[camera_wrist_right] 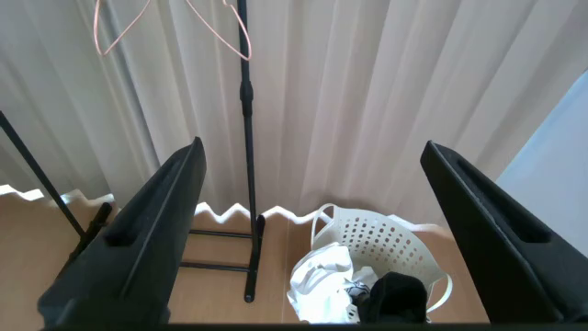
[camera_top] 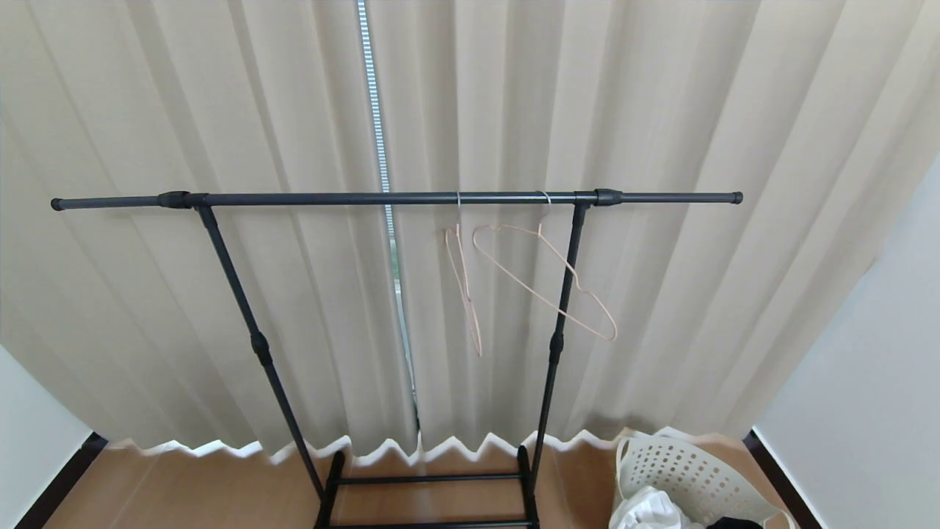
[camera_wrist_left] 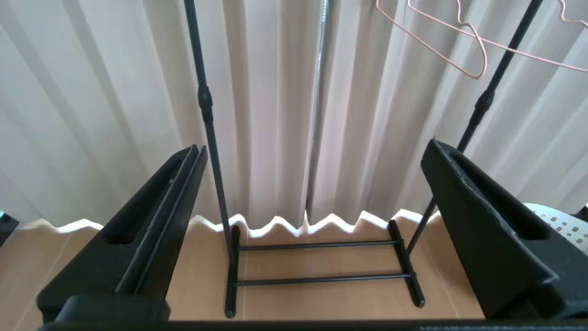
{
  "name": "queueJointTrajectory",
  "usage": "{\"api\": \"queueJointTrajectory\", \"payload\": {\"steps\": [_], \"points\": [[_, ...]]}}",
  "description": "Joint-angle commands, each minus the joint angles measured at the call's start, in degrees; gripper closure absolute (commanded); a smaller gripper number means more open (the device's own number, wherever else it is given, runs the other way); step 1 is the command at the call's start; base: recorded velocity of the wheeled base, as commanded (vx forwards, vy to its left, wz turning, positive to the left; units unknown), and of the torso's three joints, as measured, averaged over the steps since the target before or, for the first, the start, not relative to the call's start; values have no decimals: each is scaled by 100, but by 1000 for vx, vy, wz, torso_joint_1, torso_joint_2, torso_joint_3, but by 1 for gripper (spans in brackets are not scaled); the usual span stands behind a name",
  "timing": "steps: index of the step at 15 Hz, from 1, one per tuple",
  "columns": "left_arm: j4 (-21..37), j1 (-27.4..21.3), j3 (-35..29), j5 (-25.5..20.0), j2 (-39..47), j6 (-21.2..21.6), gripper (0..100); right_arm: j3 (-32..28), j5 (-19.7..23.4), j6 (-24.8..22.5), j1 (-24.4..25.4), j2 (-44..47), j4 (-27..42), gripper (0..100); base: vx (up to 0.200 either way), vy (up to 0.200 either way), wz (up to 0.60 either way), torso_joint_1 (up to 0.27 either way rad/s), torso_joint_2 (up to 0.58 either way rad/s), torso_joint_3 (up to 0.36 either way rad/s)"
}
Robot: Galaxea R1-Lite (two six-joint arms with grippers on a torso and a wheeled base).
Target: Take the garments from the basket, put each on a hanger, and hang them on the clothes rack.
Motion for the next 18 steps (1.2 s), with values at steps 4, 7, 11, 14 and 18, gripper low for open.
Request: {"api": "queueJointTrajectory", "payload": {"steps": [4,7,11,14,18], "points": [[-1,5,0,1,7,4,0,1,-25,49,2,7,-1,0,0,0,0,0,0,0],[-1,-4,0,1,7,-5,0,1,-25,31,2,7,-1,0,0,0,0,0,0,0],[-1,-4,0,1,7,4,0,10,-69,31,2,7,-1,0,0,0,0,0,0,0],[-1,5,0,1,7,4,0,10,-78,-31,2,7,-1,0,0,0,0,0,0,0],[-1,-4,0,1,7,4,0,10,-69,-48,2,7,-1,0,0,0,0,0,0,0]]}}
